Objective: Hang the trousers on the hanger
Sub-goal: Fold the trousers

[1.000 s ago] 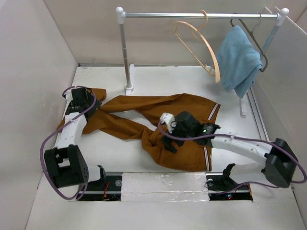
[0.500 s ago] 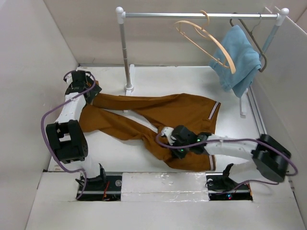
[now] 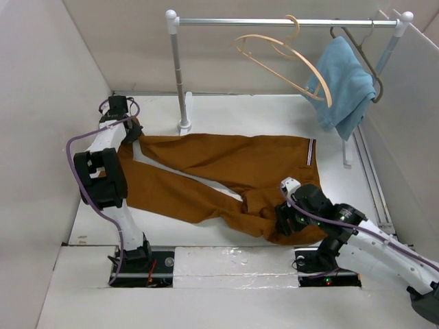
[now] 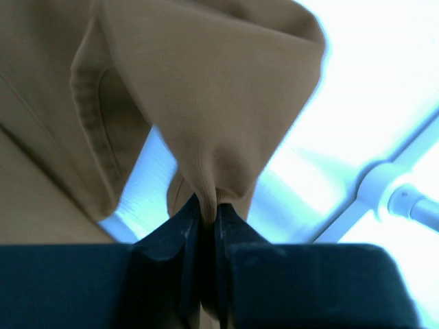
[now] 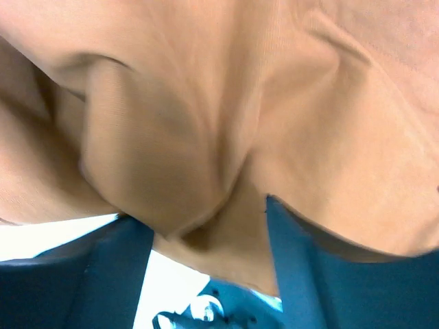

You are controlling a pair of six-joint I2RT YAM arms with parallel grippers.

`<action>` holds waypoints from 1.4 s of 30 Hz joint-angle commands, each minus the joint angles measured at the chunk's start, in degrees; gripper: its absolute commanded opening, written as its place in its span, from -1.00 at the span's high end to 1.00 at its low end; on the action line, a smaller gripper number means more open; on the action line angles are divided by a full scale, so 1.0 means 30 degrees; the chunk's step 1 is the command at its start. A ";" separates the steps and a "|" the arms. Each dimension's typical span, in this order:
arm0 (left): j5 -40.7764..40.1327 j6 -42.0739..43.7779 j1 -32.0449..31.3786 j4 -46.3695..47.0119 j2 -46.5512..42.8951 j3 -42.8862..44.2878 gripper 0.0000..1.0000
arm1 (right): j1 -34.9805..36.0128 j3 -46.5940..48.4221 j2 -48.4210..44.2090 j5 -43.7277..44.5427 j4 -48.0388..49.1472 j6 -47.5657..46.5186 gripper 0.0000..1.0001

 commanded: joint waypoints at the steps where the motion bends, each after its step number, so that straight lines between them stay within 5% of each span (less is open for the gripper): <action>1: 0.0745 -0.0306 0.0158 -0.0512 -0.0079 0.1011 1.00 | -0.0356 0.2034 0.0550 0.0853 -0.1738 -0.1208 -0.45; 5: -0.1302 0.0014 -0.0193 -0.1275 -0.2680 -0.0358 1.00 | -0.1640 0.4436 0.2073 0.2202 -0.1596 -0.3491 -0.74; 10: -0.3445 0.0894 -0.0750 -0.2915 -0.7691 -0.1476 1.00 | -0.5533 0.5201 0.4065 0.0483 0.1680 -0.4989 -0.81; 18: -0.3681 0.1363 -0.0750 -0.4790 -1.0947 -0.0690 1.00 | -1.5228 0.5610 1.1035 -0.2602 1.0500 -0.4028 -0.87; 24: -0.3681 0.2329 -0.0750 -0.5085 -1.0484 -0.0072 1.00 | -1.5942 0.6228 1.5134 -0.2306 1.1677 -0.4139 -0.90; 28: -0.3855 0.2855 -0.0750 -0.5028 -0.9632 0.0308 1.00 | -1.5942 0.4682 1.6050 -0.4938 1.2875 -0.4081 -0.89; 33: -0.4472 0.3121 -0.0750 -0.4559 -0.8520 0.0895 1.00 | -1.6701 0.2626 1.5934 -0.6702 1.4576 -0.3438 -0.51; 34: -0.4442 0.3063 -0.0750 -0.4355 -0.8372 0.0924 1.00 | -1.6964 0.2625 1.5963 -0.7225 1.4549 -0.3437 -0.23; 36: -0.4210 0.2799 -0.0750 -0.4120 -0.7876 0.0808 1.00 | -1.7521 0.2800 1.5993 -0.7377 1.4141 -0.3495 0.75; 37: -0.4150 0.2770 -0.0750 -0.3945 -0.7728 0.0778 1.00 | -1.7785 0.2830 1.5876 -0.7435 1.3442 -0.3495 1.00; 42: -0.4822 0.3207 -0.0750 -0.4031 -0.6879 0.1041 1.00 | -2.0619 0.2099 1.1001 -0.6270 1.0691 -0.3465 1.00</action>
